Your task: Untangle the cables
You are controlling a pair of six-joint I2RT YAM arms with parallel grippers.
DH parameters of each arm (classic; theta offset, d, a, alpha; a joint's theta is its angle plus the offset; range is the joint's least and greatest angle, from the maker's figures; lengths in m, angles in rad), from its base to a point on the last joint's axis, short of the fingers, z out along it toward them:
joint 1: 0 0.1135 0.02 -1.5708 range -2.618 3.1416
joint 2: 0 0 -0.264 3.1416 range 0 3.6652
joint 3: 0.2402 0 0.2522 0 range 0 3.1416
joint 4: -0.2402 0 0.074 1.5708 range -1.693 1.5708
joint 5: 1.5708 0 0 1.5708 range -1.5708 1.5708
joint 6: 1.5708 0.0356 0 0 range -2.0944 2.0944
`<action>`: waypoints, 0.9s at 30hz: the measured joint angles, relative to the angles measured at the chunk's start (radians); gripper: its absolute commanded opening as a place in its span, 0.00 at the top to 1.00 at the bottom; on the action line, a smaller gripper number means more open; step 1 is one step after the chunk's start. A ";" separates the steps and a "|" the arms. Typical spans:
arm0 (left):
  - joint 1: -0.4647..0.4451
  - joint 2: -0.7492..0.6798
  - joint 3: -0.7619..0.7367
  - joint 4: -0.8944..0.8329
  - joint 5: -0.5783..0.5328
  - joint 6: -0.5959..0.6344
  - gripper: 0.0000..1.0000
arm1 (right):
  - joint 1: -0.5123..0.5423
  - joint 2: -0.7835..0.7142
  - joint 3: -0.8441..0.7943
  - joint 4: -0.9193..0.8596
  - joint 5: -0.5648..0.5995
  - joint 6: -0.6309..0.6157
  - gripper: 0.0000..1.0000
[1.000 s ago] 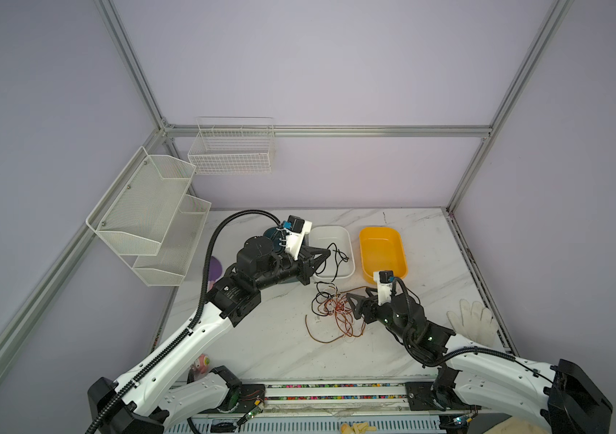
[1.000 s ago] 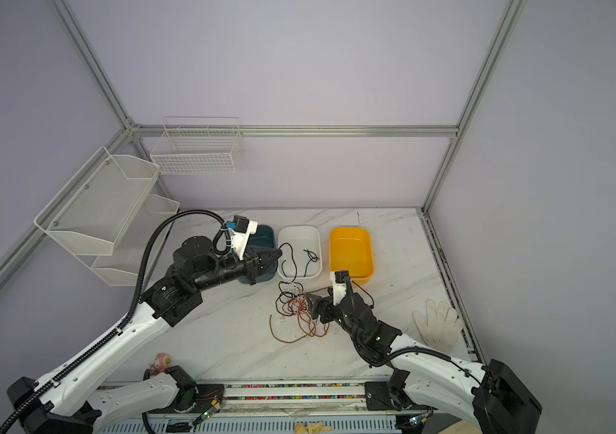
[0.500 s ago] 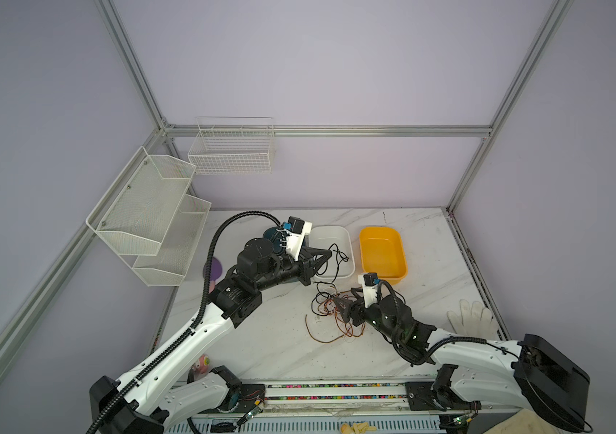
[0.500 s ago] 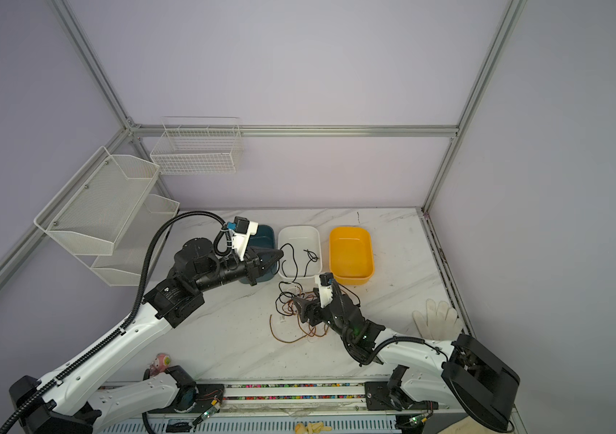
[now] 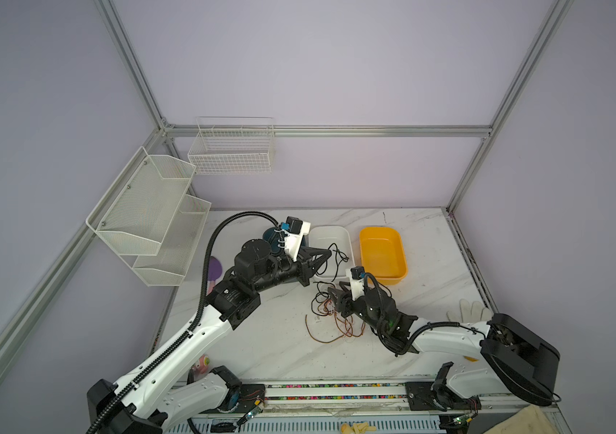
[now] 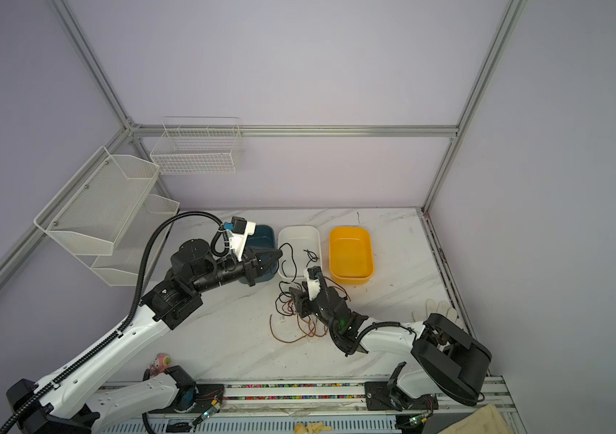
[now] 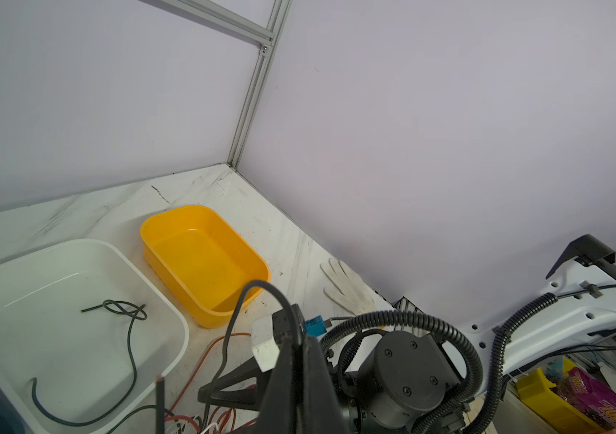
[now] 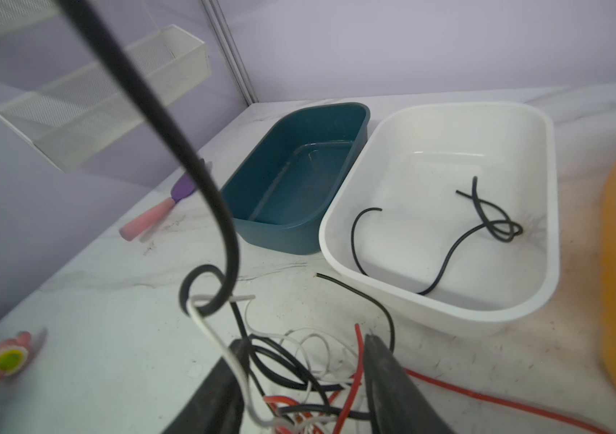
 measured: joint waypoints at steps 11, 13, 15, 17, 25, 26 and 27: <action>0.031 -0.042 -0.012 0.020 -0.001 -0.003 1.00 | 0.000 -0.013 -0.017 -0.014 0.036 0.008 1.00; 0.041 -0.060 -0.024 0.024 -0.003 -0.007 1.00 | 0.000 -0.043 -0.044 -0.019 0.048 0.016 1.00; 0.049 -0.076 -0.036 0.032 -0.006 -0.010 1.00 | 0.000 -0.088 -0.079 -0.026 0.070 0.032 1.00; 0.055 -0.095 -0.048 0.041 -0.011 -0.010 1.00 | 0.000 -0.131 -0.111 -0.039 0.097 0.051 1.00; 0.079 -0.180 -0.090 0.107 -0.046 -0.010 1.00 | 0.000 -0.238 -0.216 -0.132 0.198 0.196 1.00; 0.083 -0.192 -0.098 0.119 -0.051 -0.010 1.00 | 0.000 -0.243 -0.230 -0.138 0.204 0.216 1.00; 0.085 -0.201 -0.103 0.126 -0.055 -0.010 1.00 | 0.000 -0.245 -0.241 -0.142 0.208 0.232 1.00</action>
